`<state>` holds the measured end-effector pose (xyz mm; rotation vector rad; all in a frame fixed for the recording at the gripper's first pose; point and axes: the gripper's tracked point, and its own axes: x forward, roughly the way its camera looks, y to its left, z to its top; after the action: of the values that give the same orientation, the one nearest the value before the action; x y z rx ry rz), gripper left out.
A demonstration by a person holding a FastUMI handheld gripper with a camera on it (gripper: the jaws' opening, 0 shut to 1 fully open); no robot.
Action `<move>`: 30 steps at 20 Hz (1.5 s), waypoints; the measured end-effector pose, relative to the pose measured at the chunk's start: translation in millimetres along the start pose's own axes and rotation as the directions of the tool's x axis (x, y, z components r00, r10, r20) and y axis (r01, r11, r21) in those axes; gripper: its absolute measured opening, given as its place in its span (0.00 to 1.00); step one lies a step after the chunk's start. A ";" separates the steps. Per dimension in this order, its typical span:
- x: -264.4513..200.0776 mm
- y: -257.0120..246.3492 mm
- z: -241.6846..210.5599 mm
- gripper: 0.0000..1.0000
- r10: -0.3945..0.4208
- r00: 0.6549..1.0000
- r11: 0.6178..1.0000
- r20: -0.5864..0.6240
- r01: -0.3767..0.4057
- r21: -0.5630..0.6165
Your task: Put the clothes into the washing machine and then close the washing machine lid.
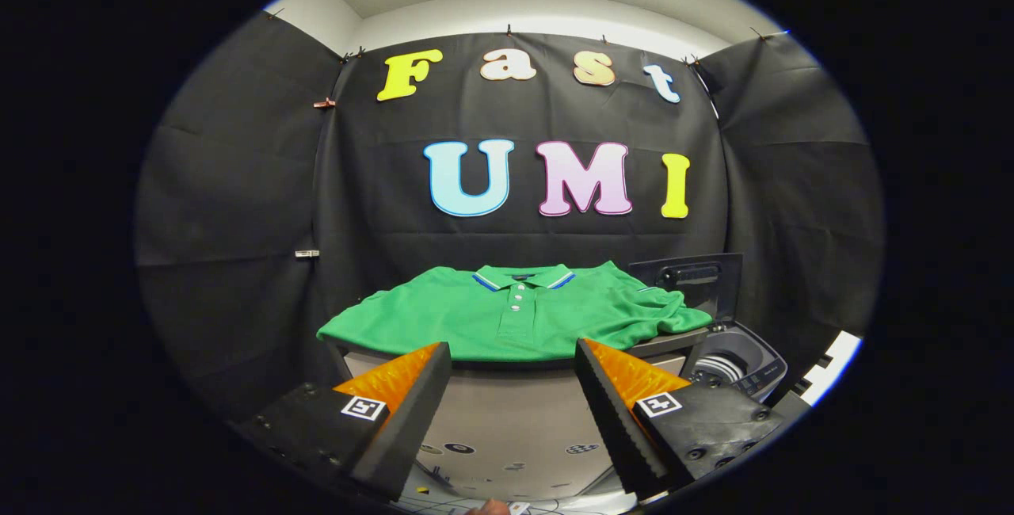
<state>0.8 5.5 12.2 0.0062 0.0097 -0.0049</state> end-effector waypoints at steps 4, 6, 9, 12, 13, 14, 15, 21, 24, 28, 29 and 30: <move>0.6 0.7 1.6 0.99 0.005 1.000 1.000 -0.003 -0.005 -0.002; 2.8 -1.0 3.9 0.99 0.003 1.000 1.000 0.001 -0.003 -0.003; 11.0 -1.6 13.0 0.99 0.004 1.000 1.000 0.001 -0.004 -0.003; 27.2 -3.7 18.6 0.99 0.006 1.000 1.000 -0.008 -0.006 -0.010; 31.9 -3.3 21.2 0.99 -0.003 1.000 1.000 -0.014 0.002 -0.018; 37.4 -2.0 22.1 0.99 -0.003 1.000 1.000 -0.021 0.003 -0.028; 41.7 0.0 22.8 0.99 0.000 1.000 0.999 -0.026 -0.001 -0.038; 74.2 -5.1 47.3 0.99 0.001 1.000 1.000 -0.029 -0.002 -0.023; 93.1 -7.4 61.7 0.99 -0.004 1.000 1.000 -0.024 0.004 0.001; 118.7 -12.0 74.1 0.99 -0.010 0.999 0.999 -0.038 0.011 0.030; 126.5 -12.3 74.0 0.99 -0.010 0.999 0.999 -0.052 0.011 0.031; 134.7 -12.5 73.4 0.99 -0.007 0.997 0.999 -0.072 0.009 0.032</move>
<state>136.1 -8.2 84.3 0.0384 0.0821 -0.0130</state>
